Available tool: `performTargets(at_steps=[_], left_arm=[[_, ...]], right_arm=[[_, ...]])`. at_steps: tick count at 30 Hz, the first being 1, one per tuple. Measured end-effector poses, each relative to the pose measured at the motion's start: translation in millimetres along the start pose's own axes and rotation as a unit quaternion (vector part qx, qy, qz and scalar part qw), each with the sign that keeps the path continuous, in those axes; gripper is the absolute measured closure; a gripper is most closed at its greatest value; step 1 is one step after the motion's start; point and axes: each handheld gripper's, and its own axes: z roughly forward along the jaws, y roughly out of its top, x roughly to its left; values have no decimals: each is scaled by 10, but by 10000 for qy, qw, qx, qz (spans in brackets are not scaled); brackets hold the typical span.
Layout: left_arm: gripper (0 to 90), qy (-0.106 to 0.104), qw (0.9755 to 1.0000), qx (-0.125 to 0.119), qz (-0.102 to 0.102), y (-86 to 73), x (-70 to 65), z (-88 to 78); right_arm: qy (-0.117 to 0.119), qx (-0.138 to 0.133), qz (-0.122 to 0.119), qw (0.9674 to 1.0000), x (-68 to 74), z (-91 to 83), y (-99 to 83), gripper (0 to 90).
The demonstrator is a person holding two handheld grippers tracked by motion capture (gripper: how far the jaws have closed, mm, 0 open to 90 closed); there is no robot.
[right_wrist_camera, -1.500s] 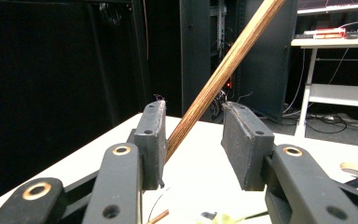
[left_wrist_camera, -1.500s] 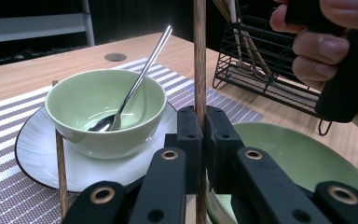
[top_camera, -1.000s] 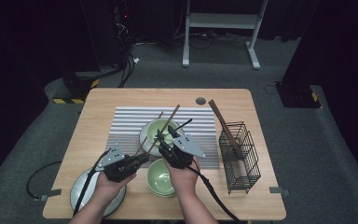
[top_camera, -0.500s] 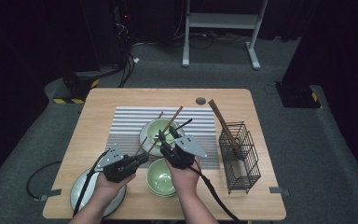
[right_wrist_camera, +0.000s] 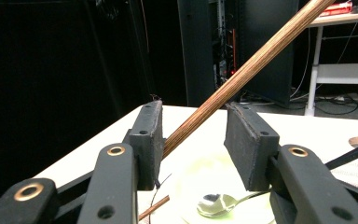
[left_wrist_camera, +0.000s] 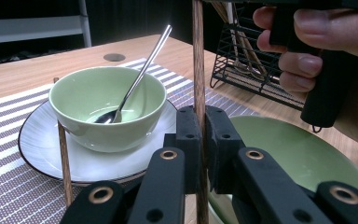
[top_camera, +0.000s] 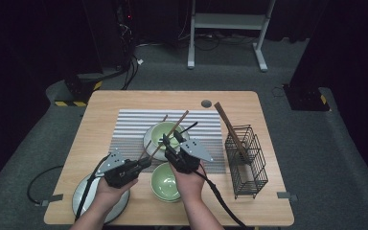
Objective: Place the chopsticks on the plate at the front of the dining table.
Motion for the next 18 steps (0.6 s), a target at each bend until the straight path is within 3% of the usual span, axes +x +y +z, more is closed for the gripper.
performTargets(at_steps=[4, 14, 18], left_arm=[[845, 5, 10000, -26, -21, 8, 10, -10], [846, 4, 10000, -39, -81, -3, 1, 1], [847, 95, 9999, 0, -39, 16, 11, 11]], right_arm=[[48, 23, 92, 9999, -7, 9, 1, 560], [49, 41, 54, 10000, -7, -8, 16, 540], [65, 5, 15, 10000, 15, -36, 69, 537]])
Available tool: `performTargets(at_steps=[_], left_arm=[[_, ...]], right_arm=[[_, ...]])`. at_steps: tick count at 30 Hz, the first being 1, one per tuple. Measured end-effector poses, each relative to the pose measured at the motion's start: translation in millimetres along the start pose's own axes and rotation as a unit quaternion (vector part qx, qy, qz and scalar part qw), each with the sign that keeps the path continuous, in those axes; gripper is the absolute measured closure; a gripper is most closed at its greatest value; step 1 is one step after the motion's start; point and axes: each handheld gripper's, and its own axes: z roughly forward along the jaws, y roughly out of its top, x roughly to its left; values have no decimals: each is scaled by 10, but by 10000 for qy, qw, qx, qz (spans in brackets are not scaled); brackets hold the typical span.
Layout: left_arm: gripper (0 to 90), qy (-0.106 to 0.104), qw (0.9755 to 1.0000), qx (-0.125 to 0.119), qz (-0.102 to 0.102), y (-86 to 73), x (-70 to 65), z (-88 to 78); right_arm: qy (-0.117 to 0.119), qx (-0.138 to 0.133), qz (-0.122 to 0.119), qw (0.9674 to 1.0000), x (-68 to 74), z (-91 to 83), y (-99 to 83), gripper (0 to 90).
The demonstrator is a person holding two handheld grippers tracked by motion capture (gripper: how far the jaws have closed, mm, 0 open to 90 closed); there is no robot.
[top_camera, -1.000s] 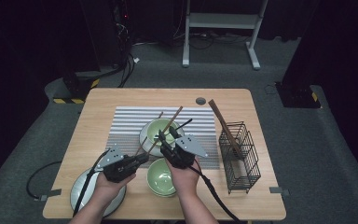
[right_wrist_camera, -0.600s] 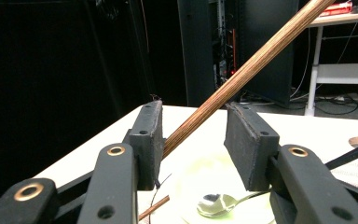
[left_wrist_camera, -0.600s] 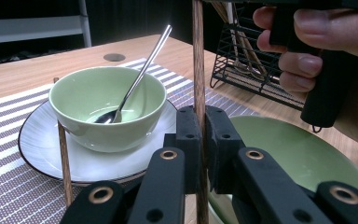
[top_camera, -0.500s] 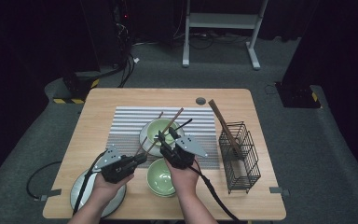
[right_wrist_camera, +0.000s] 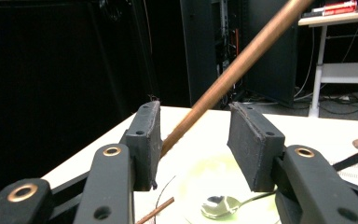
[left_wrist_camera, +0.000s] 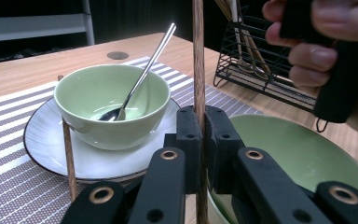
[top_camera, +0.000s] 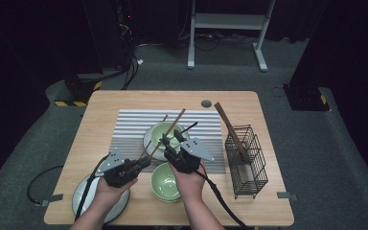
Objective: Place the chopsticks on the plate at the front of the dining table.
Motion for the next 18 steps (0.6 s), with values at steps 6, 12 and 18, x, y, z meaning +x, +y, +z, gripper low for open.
performTargets(at_steps=[6, 12, 18], left_arm=[[847, 106, 9999, -35, 36, 40, 23, -21], [846, 309, 9995, -31, 79, 72, 73, -53], [846, 513, 9986, -26, 102, 89, 101, -80]], right_arm=[[-31, -40, -235, 9997, 21, -70, 68, 531], [-185, 16, -456, 9988, -25, -174, 77, 525], [-324, 81, -621, 9975, -132, -269, 59, 503]])
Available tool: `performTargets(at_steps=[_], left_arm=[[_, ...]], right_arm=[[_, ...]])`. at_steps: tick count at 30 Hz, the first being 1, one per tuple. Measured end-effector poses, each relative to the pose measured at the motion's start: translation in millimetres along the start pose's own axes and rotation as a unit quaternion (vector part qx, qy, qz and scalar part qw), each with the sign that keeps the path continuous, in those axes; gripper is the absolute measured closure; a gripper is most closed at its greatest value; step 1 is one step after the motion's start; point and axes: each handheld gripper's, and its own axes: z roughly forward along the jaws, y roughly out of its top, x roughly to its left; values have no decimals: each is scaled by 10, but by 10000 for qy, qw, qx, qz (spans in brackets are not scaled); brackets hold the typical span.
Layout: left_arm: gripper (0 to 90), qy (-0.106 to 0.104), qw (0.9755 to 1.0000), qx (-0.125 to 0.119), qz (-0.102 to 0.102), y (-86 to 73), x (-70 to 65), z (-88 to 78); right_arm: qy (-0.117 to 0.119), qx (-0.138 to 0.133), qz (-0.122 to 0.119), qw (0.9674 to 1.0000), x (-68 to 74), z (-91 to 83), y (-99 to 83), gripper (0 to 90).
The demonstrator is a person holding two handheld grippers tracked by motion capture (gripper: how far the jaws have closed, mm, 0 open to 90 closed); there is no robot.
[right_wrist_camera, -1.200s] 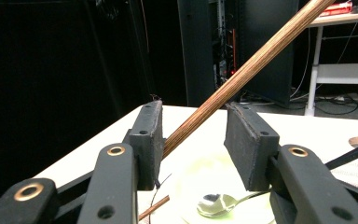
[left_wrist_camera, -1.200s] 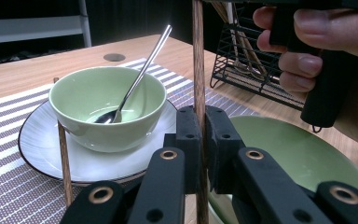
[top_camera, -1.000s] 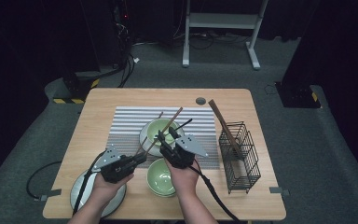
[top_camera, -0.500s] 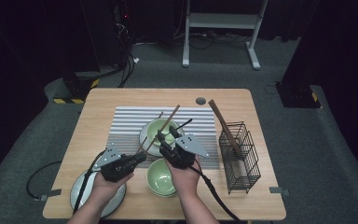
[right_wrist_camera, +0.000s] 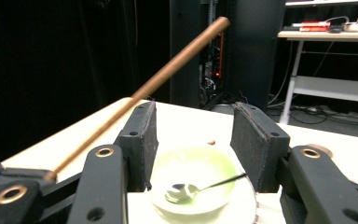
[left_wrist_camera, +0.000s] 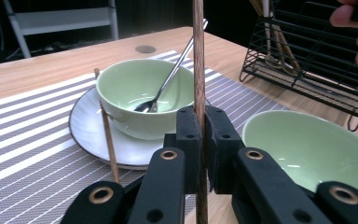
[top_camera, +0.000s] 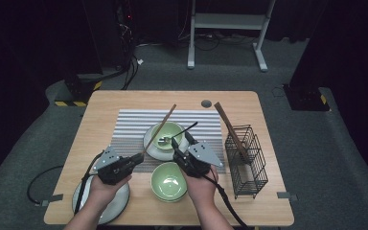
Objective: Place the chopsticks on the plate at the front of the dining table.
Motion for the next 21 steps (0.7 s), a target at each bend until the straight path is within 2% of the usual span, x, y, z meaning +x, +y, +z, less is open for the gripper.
performTargets(at_steps=[5, 11, 17, 21], left_arm=[[846, 160, 9998, 35, 58, 16, 41, -3], [846, 284, 9996, 15, 12, 68, 99, -7], [846, 308, 9995, 57, 79, 81, 98, -21], [846, 336, 9994, 36, 44, 91, 111, -29]], right_arm=[[-163, 37, -181, 9997, -88, -91, -73, 500], [-256, 102, -253, 9993, -199, -233, -159, 484], [-348, 210, -299, 9987, -258, -338, -257, 466], [-409, 316, -309, 9982, -280, -380, -346, 459]])
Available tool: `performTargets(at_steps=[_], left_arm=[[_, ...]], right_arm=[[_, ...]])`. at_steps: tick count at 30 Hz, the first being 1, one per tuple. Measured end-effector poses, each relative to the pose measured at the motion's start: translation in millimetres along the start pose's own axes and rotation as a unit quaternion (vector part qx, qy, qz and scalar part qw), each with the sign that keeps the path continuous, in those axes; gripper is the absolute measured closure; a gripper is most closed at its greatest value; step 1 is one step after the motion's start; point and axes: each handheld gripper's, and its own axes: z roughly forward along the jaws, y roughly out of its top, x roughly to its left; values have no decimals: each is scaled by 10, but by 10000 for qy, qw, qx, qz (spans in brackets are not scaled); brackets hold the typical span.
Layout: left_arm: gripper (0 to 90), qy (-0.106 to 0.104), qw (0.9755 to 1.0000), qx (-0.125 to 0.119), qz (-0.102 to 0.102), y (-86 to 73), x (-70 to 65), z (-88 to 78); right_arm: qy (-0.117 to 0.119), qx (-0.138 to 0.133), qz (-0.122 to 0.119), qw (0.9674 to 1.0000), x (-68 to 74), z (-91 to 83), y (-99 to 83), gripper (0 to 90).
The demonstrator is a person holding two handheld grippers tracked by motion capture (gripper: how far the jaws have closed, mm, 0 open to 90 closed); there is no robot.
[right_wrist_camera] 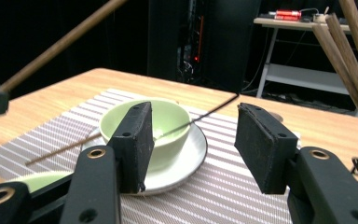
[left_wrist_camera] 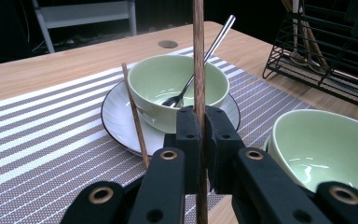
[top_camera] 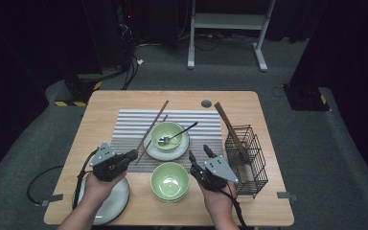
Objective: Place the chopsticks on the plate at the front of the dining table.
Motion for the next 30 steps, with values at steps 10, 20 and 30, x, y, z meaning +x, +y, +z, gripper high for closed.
performTargets(at_steps=[10, 20, 30], left_arm=[[845, 122, 9999, 72, 76, 13, 29, -6], [845, 249, 9994, 219, 24, 41, 94, 35], [846, 466, 9982, 344, 166, 112, 165, 122]], right_arm=[[-147, 264, -123, 9995, -7, -84, -189, 448], [-188, 376, -97, 9991, -19, -146, -374, 443], [-229, 325, -13, 9992, -81, -208, -448, 432]])
